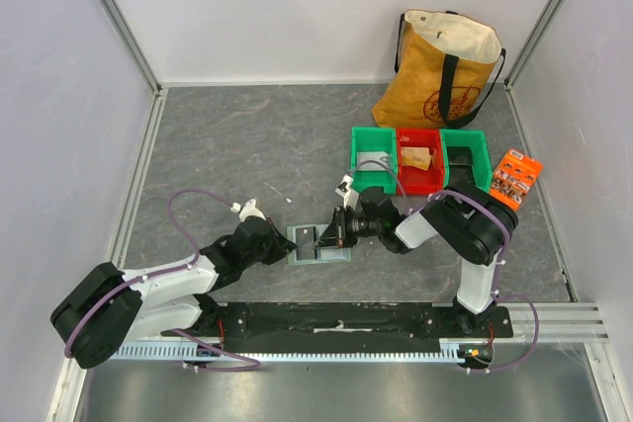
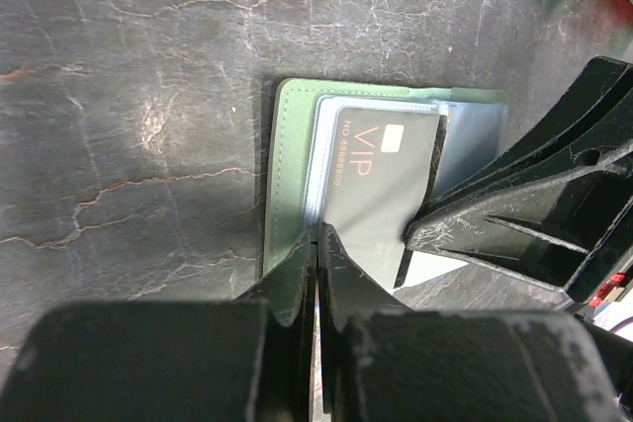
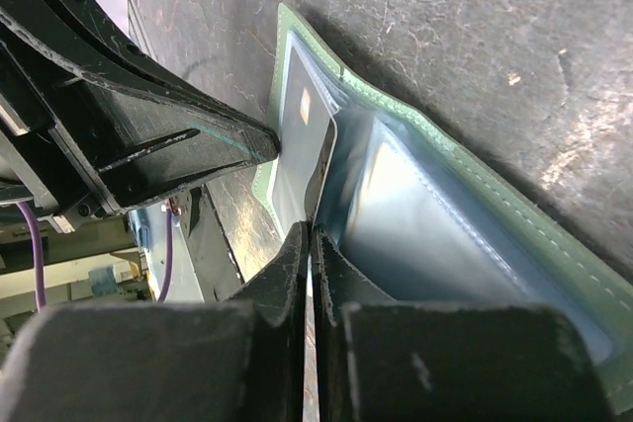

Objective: Take the credit cards out of the card holder
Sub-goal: Remove the credit card from the card holder.

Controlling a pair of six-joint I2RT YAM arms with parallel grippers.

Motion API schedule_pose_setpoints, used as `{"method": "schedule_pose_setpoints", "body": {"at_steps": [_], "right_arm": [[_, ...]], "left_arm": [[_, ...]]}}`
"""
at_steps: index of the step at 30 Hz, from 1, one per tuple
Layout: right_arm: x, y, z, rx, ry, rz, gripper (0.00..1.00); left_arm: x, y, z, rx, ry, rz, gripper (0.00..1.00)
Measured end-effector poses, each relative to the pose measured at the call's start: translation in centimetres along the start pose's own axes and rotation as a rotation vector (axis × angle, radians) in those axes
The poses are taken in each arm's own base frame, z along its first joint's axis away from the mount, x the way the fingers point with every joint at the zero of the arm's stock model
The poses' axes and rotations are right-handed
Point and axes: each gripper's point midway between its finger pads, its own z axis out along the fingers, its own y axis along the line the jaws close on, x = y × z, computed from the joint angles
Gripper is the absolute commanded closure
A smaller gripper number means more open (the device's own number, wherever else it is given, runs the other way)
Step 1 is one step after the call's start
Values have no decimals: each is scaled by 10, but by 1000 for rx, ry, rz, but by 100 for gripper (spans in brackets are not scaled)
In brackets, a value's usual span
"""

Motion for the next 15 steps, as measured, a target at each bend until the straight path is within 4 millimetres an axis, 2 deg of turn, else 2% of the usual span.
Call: {"method": "schedule_pose_setpoints", "body": {"at_steps": [7,12,15], "right_arm": [[-1,-3,-7,10,13,-4,80],[-1,-2,-8,7,15,-7,79],[-1,-2,-8,7,15,-6,82]], "left_arm": [[1,-1,0,3,8,0,98],[2,-1,0,4,9,-1,98],[1,-1,0,5,8,-1,98]]}}
